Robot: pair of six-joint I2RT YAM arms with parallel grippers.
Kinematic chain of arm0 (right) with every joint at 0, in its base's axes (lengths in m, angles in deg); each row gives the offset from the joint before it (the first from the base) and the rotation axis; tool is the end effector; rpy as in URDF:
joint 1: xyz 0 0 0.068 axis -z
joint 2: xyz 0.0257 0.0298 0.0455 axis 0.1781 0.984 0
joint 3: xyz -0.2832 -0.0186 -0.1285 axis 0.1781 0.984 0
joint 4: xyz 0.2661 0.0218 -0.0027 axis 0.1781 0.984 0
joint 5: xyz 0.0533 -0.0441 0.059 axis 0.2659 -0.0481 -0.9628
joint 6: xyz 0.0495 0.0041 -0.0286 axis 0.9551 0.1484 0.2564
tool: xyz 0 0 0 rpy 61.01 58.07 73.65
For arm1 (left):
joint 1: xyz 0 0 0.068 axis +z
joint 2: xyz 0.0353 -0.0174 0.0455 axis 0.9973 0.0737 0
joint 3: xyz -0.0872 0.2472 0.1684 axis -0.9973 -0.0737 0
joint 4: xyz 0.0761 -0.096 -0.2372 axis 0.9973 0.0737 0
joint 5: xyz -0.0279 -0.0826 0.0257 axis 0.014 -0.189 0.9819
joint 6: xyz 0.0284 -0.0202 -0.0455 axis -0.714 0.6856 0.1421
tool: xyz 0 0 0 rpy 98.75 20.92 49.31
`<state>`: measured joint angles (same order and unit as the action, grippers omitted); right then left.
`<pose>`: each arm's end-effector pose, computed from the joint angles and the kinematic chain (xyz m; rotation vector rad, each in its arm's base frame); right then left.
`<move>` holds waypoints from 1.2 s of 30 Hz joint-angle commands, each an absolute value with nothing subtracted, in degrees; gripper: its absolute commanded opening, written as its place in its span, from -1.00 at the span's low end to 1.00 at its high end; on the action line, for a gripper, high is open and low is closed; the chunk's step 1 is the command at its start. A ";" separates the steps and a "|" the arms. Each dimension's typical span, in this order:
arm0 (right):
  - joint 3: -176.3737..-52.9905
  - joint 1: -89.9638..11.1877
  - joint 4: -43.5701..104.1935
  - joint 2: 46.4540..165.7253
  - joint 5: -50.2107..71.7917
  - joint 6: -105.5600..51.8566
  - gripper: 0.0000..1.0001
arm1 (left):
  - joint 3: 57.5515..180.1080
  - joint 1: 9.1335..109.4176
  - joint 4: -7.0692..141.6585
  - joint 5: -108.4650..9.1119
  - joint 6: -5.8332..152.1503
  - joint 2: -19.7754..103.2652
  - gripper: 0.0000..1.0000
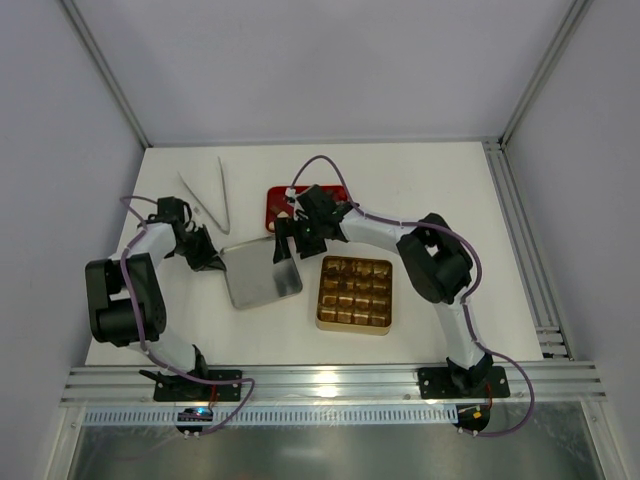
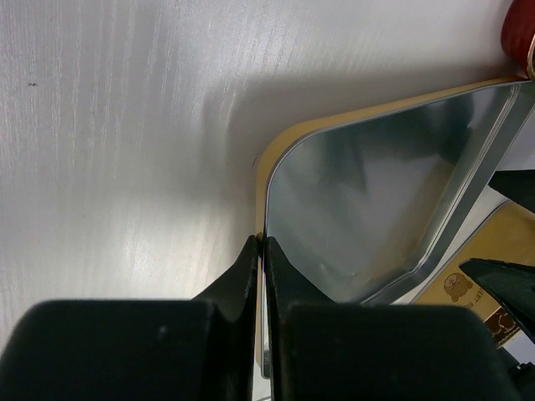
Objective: Pack the chocolate
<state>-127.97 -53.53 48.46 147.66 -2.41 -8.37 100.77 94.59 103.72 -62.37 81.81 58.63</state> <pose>0.3497 0.3492 0.1912 -0.5783 2.5949 0.9109 0.2987 0.0317 0.2025 -0.6301 2.7523 -0.5625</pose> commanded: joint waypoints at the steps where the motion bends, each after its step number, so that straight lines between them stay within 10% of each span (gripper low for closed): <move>1: -129.49 -53.41 47.03 149.11 -3.63 -7.30 0.89 | 100.54 95.35 101.57 -65.50 82.41 55.90 -0.99; 36: -129.40 -52.80 42.11 152.71 -10.57 -1.15 0.70 | 100.45 96.85 103.06 -68.14 83.82 53.08 -1.00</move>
<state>-128.93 -52.43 42.38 150.65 -9.03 -2.60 99.76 96.61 102.76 -66.87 83.60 54.85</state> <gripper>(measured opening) 0.853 0.004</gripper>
